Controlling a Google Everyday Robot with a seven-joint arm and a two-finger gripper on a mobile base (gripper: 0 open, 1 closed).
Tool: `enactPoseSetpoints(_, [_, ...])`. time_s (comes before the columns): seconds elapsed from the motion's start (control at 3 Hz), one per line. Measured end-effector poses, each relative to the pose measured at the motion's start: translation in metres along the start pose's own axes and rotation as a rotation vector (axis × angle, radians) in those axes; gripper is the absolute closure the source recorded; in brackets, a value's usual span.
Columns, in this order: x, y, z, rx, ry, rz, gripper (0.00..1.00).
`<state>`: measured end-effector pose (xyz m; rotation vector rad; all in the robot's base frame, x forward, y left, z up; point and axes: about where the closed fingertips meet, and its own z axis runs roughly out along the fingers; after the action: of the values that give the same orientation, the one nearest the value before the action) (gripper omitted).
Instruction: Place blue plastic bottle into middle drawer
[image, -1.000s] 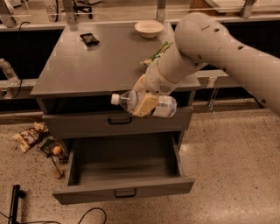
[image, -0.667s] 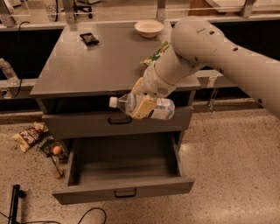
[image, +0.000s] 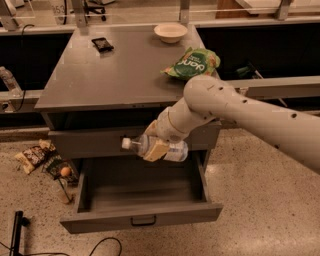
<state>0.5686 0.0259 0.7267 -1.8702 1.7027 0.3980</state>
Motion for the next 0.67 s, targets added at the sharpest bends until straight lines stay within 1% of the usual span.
enactPoseSetpoints(0.33, [0.0245,0.0107,0.0447,-0.024,0.033,-0.048,1.00])
enactPoseSetpoints(0.67, [0.0290,0.0121,0.0522,-0.026,0.040,-0.058,1.00])
